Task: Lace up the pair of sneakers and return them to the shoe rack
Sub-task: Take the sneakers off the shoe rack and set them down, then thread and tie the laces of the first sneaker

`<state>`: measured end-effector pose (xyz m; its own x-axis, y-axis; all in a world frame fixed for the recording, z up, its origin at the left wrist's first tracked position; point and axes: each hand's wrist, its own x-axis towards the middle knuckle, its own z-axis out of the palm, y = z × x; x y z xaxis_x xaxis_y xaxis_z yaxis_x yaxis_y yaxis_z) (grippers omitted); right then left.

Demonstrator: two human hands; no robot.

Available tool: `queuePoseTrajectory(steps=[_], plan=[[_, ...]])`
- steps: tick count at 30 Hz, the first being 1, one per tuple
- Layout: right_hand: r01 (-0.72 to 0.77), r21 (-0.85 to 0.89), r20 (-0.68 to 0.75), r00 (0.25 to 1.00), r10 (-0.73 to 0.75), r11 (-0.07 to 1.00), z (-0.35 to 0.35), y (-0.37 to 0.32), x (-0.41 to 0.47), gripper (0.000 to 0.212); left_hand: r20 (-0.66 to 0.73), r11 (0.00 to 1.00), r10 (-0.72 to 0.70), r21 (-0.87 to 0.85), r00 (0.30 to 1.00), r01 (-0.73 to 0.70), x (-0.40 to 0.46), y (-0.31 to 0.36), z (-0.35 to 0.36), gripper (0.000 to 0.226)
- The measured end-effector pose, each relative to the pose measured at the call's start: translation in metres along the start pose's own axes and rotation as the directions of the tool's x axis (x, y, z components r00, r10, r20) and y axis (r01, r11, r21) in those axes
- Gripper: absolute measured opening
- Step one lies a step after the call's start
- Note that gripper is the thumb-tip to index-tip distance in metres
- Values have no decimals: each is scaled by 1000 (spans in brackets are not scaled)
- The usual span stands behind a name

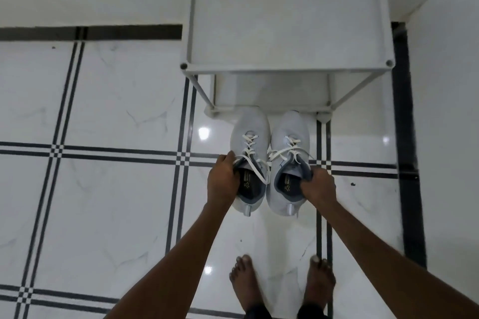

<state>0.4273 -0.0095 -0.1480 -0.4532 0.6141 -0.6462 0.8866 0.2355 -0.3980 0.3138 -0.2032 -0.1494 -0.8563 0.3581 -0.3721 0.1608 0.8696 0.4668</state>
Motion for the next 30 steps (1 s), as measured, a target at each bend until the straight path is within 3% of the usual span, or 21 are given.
queuePoseTrajectory(steps=[7,12,20,22,26,30], plan=[[35,-29,-59,998,-36,999,114,70,111,21,-34,1000,6,-30,999,-7,58,-77,134,29],[29,-22,-128,991,-31,999,159,95,164,22,-85,999,14,-35,996,-17,97,-114,187,23],[235,-4,-304,926,-225,972,195,112,171,49,-112,992,50,-108,992,-63,111,-153,216,55],[255,-109,-369,887,-277,961,200,110,166,60,-104,989,85,-114,991,-97,109,-159,216,59],[323,-263,-551,723,-416,909,202,85,158,61,-110,987,133,-77,985,-142,116,-156,211,56],[515,-322,-481,634,-606,795,217,46,165,54,-160,981,193,7,968,-194,130,-151,206,44]])
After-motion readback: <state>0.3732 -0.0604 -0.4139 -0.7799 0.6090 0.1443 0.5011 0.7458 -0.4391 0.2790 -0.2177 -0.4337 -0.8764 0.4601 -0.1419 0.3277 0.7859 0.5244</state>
